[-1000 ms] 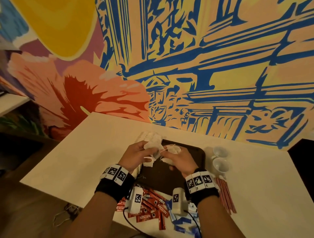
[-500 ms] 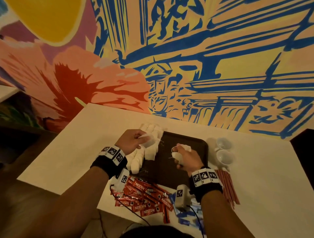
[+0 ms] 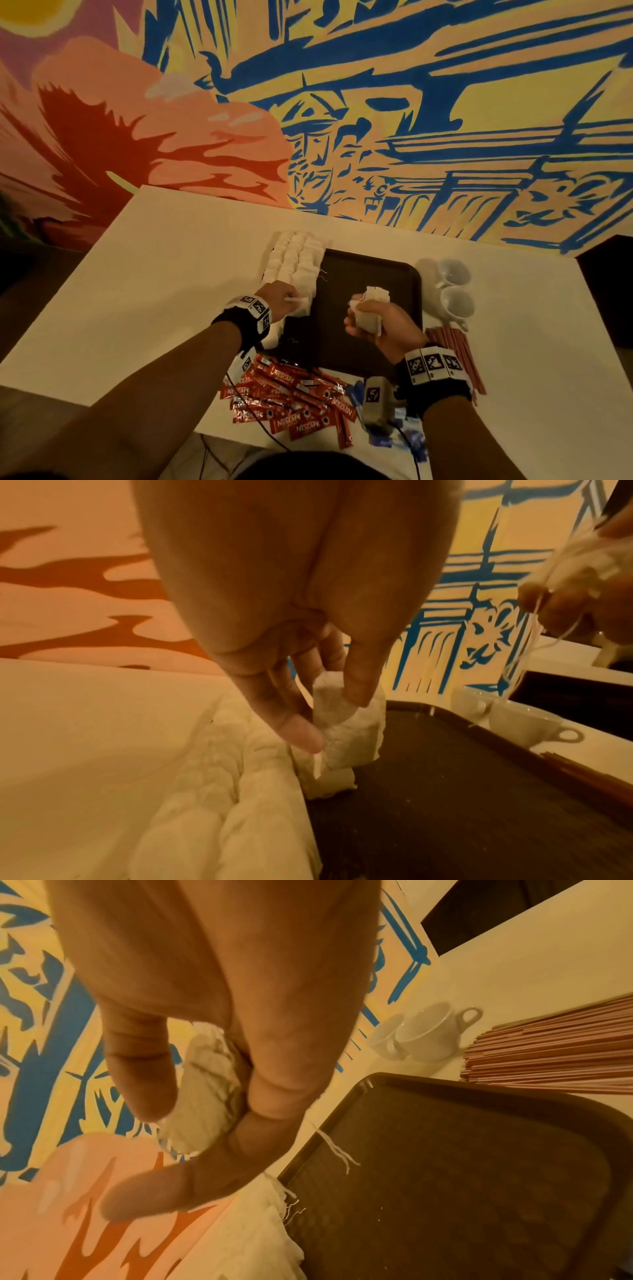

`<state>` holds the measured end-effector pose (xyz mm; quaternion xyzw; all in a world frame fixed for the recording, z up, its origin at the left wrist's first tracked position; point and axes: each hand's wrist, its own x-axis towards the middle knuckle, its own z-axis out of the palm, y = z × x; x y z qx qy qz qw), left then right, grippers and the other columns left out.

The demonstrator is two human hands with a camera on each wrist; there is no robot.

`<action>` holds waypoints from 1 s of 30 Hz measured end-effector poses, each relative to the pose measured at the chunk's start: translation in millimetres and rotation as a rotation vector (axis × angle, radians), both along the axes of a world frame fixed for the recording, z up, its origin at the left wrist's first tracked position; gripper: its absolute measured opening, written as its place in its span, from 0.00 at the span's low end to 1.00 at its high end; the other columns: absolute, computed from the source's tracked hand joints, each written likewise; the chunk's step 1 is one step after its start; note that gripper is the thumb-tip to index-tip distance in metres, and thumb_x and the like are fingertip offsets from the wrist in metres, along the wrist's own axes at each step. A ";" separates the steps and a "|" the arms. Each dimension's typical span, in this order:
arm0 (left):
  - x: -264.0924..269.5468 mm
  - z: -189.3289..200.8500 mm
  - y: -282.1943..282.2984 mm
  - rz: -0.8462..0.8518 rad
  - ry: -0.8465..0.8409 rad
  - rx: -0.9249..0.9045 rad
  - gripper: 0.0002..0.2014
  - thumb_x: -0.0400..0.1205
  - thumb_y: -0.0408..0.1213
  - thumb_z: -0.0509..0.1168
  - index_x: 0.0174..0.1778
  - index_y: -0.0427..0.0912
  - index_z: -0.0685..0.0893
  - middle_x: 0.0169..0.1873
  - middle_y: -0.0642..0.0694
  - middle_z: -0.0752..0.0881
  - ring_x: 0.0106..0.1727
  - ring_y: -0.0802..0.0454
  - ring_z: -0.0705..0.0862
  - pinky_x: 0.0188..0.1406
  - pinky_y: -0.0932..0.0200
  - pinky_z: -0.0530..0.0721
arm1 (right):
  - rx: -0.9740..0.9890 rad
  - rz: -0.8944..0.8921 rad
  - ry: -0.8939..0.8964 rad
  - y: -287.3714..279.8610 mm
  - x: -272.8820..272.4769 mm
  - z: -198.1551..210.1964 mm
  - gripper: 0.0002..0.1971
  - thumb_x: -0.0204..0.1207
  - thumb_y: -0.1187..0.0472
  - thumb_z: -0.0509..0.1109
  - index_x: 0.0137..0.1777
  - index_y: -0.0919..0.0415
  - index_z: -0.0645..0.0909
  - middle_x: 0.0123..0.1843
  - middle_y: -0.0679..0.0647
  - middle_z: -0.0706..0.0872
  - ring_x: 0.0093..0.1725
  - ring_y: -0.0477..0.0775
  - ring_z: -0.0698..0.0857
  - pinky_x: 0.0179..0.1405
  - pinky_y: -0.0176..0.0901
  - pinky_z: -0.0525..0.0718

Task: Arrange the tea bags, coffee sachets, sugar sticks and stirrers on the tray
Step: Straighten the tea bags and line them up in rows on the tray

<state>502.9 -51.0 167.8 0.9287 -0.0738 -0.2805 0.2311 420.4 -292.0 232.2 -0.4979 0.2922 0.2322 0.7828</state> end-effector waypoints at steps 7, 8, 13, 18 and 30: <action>15.1 -23.3 -7.8 -0.150 0.045 0.123 0.14 0.86 0.43 0.64 0.66 0.46 0.85 0.66 0.43 0.84 0.65 0.40 0.82 0.53 0.61 0.74 | -0.064 -0.015 0.038 13.0 8.3 -3.3 0.11 0.85 0.72 0.61 0.61 0.67 0.83 0.56 0.66 0.87 0.54 0.63 0.89 0.48 0.53 0.92; 16.7 -22.3 -9.4 -0.159 0.042 0.140 0.15 0.86 0.44 0.63 0.68 0.47 0.84 0.68 0.44 0.83 0.67 0.41 0.82 0.56 0.59 0.75 | -0.071 -0.012 0.038 12.3 7.4 -3.4 0.12 0.85 0.71 0.61 0.62 0.66 0.83 0.56 0.65 0.88 0.55 0.63 0.89 0.48 0.53 0.92; 28.1 -27.1 -12.8 -0.137 -0.032 0.117 0.16 0.87 0.42 0.62 0.69 0.48 0.84 0.68 0.45 0.83 0.66 0.42 0.82 0.61 0.57 0.77 | -0.145 0.030 0.021 10.3 3.9 -8.7 0.12 0.86 0.66 0.65 0.65 0.62 0.85 0.59 0.62 0.91 0.59 0.62 0.89 0.51 0.56 0.91; 32.4 -26.1 -13.1 -0.132 -0.023 0.135 0.16 0.87 0.43 0.63 0.70 0.49 0.84 0.68 0.45 0.83 0.65 0.42 0.83 0.64 0.55 0.81 | -0.220 0.068 -0.007 18.5 5.5 -10.6 0.10 0.86 0.64 0.66 0.64 0.61 0.84 0.61 0.62 0.90 0.61 0.65 0.88 0.60 0.64 0.89; 36.8 -10.8 -4.2 0.017 -0.168 -0.013 0.13 0.82 0.47 0.69 0.62 0.55 0.84 0.60 0.50 0.83 0.62 0.47 0.82 0.63 0.55 0.79 | -0.265 -0.080 -0.063 34.2 11.4 2.7 0.14 0.80 0.64 0.75 0.64 0.59 0.83 0.63 0.60 0.86 0.63 0.63 0.86 0.50 0.53 0.91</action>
